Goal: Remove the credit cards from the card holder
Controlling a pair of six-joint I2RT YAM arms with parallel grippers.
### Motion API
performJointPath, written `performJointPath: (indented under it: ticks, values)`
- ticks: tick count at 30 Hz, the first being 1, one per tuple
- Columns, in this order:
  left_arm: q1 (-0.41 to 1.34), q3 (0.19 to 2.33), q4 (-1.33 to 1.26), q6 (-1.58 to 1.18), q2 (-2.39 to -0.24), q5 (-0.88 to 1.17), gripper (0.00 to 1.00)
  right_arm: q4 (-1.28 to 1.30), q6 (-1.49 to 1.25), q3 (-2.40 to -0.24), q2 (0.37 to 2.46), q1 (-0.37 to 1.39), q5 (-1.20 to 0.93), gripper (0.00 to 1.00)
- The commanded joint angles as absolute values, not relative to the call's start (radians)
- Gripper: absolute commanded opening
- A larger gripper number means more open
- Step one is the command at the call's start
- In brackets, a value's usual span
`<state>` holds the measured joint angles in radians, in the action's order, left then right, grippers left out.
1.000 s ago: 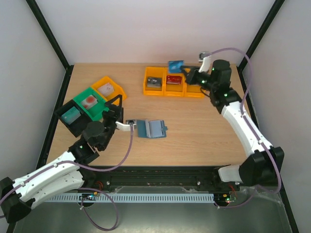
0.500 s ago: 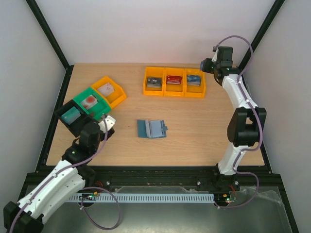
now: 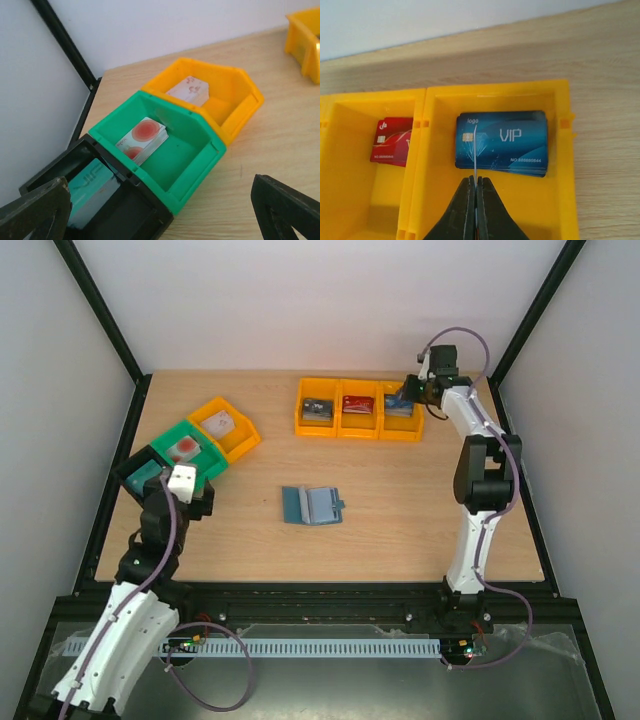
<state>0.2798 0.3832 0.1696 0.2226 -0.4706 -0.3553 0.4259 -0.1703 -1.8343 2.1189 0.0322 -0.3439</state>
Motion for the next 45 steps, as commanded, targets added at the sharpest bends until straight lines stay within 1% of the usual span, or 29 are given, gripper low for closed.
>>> performJointPath:
  ticks: [1,4,7,15,21,38,41,45]
  values:
    - [0.190,0.418,0.154,-0.100,-0.430,-0.228,0.99,0.457,-0.198,-1.891,2.166,0.033,-0.404,0.02]
    - [0.128,0.363,0.126,-0.242,-0.402,-0.157,0.99,0.465,-0.200,-1.926,2.205,0.034,-0.439,0.02]
    - [0.077,0.318,0.093,-0.320,-0.384,-0.140,0.99,0.460,-0.209,-1.954,2.237,0.033,-0.473,0.02]
    - [0.044,0.305,0.072,-0.322,-0.374,-0.101,0.99,0.439,-0.256,-2.002,2.290,0.033,-0.534,0.01]
    - [0.044,0.301,0.063,-0.324,-0.375,-0.083,0.99,0.427,-0.284,-2.043,2.333,0.031,-0.482,0.02]
    - [0.044,0.288,0.049,-0.340,-0.376,-0.057,0.99,0.374,-0.328,-2.051,2.377,0.008,-0.478,0.02]
    - [0.044,0.287,0.049,-0.341,-0.376,-0.057,0.99,0.374,-0.331,-2.051,2.379,0.004,-0.449,0.02]
    - [0.044,0.286,0.049,-0.340,-0.374,-0.055,0.99,0.364,-0.324,-2.052,2.381,0.003,-0.359,0.07]
